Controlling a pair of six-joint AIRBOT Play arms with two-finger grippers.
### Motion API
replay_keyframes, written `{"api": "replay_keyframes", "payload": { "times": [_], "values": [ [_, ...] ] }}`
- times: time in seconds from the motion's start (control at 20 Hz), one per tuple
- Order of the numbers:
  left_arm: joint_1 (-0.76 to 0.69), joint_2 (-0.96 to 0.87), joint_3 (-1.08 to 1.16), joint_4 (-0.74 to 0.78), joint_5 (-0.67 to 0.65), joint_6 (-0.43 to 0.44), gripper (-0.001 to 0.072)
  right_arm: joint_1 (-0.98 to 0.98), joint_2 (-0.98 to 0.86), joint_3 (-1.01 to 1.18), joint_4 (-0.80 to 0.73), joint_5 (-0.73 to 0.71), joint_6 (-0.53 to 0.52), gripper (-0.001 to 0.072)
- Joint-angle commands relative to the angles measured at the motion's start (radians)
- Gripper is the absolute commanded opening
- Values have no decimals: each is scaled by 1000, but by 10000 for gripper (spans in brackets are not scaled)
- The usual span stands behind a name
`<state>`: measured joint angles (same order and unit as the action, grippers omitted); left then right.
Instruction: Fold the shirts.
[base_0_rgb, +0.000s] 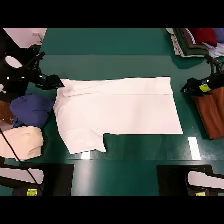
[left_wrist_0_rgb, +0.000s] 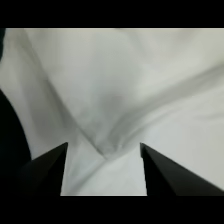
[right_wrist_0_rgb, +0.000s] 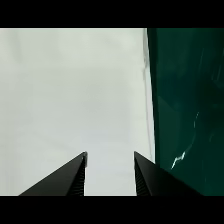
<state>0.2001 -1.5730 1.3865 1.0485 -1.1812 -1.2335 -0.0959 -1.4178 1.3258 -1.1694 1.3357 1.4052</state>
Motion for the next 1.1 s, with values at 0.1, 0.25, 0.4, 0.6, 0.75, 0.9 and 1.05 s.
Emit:
{"api": "replay_keyframes", "payload": {
  "times": [0.1,0.25,0.4,0.6,0.75,0.9,1.05],
  "values": [
    [92,212,-220,41,-134,-55,530,0,1,0,0,35,0,335],
    [98,410,-479,53,-130,-100,530,0,1,0,0,33,0,335],
    [98,554,-703,47,-168,-129,530,0,1,0,0,25,0,335],
    [98,602,-891,-5,-169,-127,530,0,1,0,0,26,0,335],
    [97,602,-968,-59,-125,-112,530,0,2,0,0,27,0,335],
    [50,602,-1002,-76,-72,-75,530,1,1,0,0,28,0,335],
    [-25,602,-1005,-104,18,-79,528,0,3,0,0,47,0,334]
  ]
}}
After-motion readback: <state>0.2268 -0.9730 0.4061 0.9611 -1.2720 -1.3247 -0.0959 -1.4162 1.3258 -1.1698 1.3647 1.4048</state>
